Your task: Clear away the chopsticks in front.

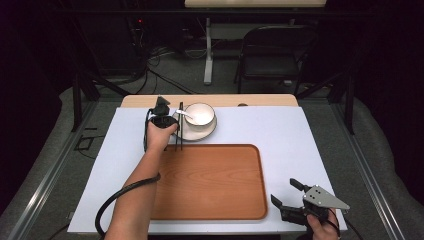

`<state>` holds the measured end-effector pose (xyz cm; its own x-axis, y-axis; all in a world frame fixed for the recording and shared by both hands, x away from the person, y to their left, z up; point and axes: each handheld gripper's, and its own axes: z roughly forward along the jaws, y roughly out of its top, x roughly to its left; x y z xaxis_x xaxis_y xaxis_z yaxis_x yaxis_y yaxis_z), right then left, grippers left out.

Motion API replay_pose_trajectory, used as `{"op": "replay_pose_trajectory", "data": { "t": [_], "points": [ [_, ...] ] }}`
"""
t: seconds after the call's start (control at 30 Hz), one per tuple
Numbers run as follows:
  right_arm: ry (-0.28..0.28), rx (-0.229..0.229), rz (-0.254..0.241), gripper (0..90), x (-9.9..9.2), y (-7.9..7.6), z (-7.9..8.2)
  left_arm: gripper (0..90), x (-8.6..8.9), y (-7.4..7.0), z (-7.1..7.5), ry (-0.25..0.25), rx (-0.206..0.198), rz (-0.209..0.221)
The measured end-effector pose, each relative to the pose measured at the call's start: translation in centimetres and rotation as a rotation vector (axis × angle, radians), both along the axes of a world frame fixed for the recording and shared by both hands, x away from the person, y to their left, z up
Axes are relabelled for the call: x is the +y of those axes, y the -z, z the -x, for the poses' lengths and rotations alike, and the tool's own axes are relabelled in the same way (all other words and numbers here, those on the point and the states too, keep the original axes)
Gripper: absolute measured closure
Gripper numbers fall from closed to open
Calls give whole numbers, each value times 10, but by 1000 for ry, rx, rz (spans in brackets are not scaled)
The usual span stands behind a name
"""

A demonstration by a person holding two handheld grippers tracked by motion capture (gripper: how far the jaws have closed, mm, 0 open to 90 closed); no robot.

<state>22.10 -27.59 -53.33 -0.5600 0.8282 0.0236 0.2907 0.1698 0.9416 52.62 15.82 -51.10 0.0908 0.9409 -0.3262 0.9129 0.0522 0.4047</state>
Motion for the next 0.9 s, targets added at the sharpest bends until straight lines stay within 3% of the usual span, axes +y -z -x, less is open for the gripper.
{"op": "replay_pose_trajectory", "data": {
  "t": [0.57,0.77,0.9],
  "points": [
    [0,-7,-3,147,0,0,1,853,2,5,-10,-64,72,48],
    [-1,-9,-2,147,0,0,1,859,7,2,-8,-74,60,69],
    [-1,-7,-3,147,0,0,1,860,15,-7,-2,-82,37,81]
  ]
}}
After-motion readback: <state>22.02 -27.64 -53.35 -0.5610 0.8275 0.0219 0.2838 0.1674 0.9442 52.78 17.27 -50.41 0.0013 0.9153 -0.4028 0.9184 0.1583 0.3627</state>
